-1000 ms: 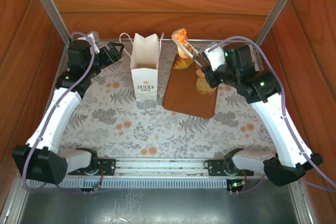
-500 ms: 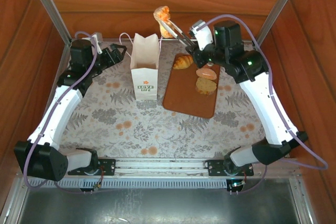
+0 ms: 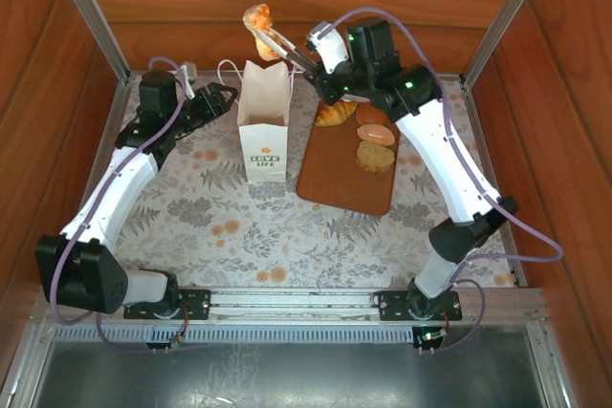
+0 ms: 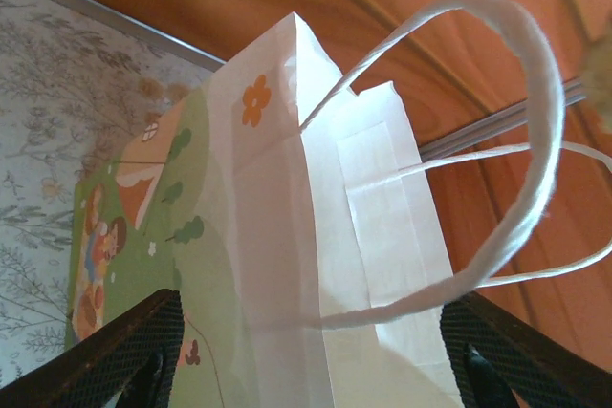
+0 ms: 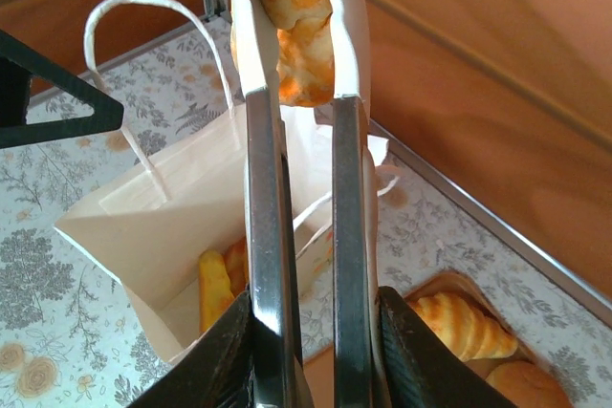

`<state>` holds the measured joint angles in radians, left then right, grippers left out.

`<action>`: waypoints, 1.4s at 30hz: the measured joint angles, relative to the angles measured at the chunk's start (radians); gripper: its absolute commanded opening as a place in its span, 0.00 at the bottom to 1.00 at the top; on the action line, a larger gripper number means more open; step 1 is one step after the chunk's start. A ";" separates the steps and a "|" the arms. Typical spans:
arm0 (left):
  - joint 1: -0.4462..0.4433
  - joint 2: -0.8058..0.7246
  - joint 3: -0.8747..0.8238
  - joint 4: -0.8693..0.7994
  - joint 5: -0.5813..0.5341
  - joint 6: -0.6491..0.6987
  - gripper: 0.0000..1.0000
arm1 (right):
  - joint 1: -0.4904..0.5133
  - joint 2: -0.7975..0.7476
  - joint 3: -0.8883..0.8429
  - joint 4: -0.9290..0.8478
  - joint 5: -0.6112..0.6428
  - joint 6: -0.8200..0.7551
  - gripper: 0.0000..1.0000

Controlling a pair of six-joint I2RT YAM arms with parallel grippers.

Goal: Place the fake bread into the paper bag

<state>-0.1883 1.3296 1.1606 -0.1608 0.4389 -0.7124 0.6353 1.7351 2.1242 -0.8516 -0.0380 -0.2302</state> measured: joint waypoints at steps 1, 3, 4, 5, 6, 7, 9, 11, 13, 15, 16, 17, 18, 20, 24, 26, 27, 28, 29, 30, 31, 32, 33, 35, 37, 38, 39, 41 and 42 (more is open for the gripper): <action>0.000 0.006 0.000 0.008 0.007 -0.003 0.70 | 0.001 0.016 0.003 0.000 0.000 0.000 0.20; 0.000 0.019 0.000 0.015 0.015 -0.010 0.66 | 0.006 0.040 0.004 -0.004 0.000 0.000 0.20; 0.000 0.024 0.000 0.018 0.019 -0.014 0.65 | 0.007 0.052 0.004 -0.008 0.000 0.000 0.19; 0.000 0.029 0.000 0.020 0.022 -0.019 0.63 | 0.008 0.060 0.004 -0.013 0.000 0.000 0.20; 0.000 0.035 0.000 0.024 0.027 -0.024 0.62 | 0.011 0.066 0.004 -0.018 0.000 0.000 0.20; 0.000 0.040 0.000 0.028 0.032 -0.025 0.60 | 0.013 0.070 0.000 -0.023 0.002 -0.001 0.20; 0.000 0.046 0.000 0.032 0.037 -0.030 0.57 | 0.019 0.069 -0.015 -0.028 0.003 -0.006 0.20; 0.000 0.048 -0.001 0.035 0.040 -0.032 0.54 | 0.020 0.067 -0.034 -0.028 0.006 -0.014 0.20; 0.000 0.052 -0.001 0.039 0.042 -0.037 0.47 | 0.022 0.066 -0.058 -0.032 0.013 -0.028 0.20; 0.000 0.055 -0.001 0.042 0.043 -0.042 0.41 | 0.026 0.066 -0.080 -0.040 0.024 -0.040 0.21; 0.000 0.056 -0.001 0.043 0.044 -0.043 0.38 | 0.026 0.066 -0.091 -0.047 0.031 -0.047 0.21; 0.000 0.057 -0.001 0.043 0.045 -0.045 0.35 | 0.026 0.066 -0.099 -0.055 0.037 -0.051 0.21; 0.000 0.057 -0.002 0.044 0.045 -0.047 0.31 | 0.027 0.066 -0.107 -0.061 0.042 -0.057 0.21; 0.000 0.057 -0.005 0.048 0.045 -0.046 0.25 | 0.026 0.065 -0.121 -0.071 0.056 -0.068 0.21; 0.000 0.057 -0.015 0.051 0.037 -0.049 0.14 | 0.027 0.063 -0.141 -0.086 0.079 -0.085 0.22; 0.000 0.058 -0.016 0.051 0.036 -0.051 0.11 | 0.027 0.063 -0.144 -0.088 0.088 -0.095 0.22; 0.000 0.058 -0.016 0.052 0.035 -0.049 0.10 | 0.027 0.062 -0.144 -0.089 0.093 -0.100 0.22; 0.000 0.058 -0.016 0.052 0.034 -0.050 0.10 | 0.027 0.062 -0.144 -0.091 0.100 -0.105 0.22; 0.000 0.058 -0.016 0.053 0.033 -0.049 0.09 | 0.028 0.061 -0.144 -0.092 0.107 -0.111 0.22; 0.000 0.058 -0.016 0.053 0.032 -0.050 0.09 | 0.029 0.061 -0.144 -0.093 0.114 -0.116 0.22; 0.000 0.058 -0.016 0.053 0.030 -0.049 0.09 | 0.031 0.061 -0.144 -0.094 0.121 -0.121 0.22; 0.000 0.058 -0.016 0.053 0.030 -0.049 0.09 | 0.032 0.061 -0.144 -0.096 0.126 -0.126 0.23; 0.000 0.058 -0.016 0.053 0.029 -0.049 0.08 | 0.033 0.061 -0.144 -0.098 0.133 -0.130 0.23; 0.000 0.058 -0.016 0.052 0.029 -0.049 0.08 | 0.034 0.061 -0.144 -0.103 0.140 -0.137 0.26; 0.000 0.058 -0.016 0.052 0.028 -0.049 0.08 | 0.035 0.061 -0.144 -0.108 0.144 -0.140 0.30; 0.000 0.058 -0.016 0.052 0.028 -0.049 0.08 | 0.039 0.061 -0.144 -0.109 0.146 -0.141 0.32; 0.000 0.058 -0.016 0.052 0.027 -0.049 0.08 | 0.039 0.061 -0.144 -0.111 0.147 -0.143 0.34; 0.000 0.058 -0.016 0.053 0.027 -0.049 0.08 | 0.039 0.061 -0.144 -0.113 0.150 -0.145 0.39; 0.000 0.058 -0.016 0.053 0.027 -0.049 0.08 | 0.039 0.061 -0.144 -0.114 0.150 -0.150 0.41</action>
<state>-0.1883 1.3872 1.1450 -0.1081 0.4656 -0.7612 0.6746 1.7962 1.9804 -0.9661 0.1123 -0.3798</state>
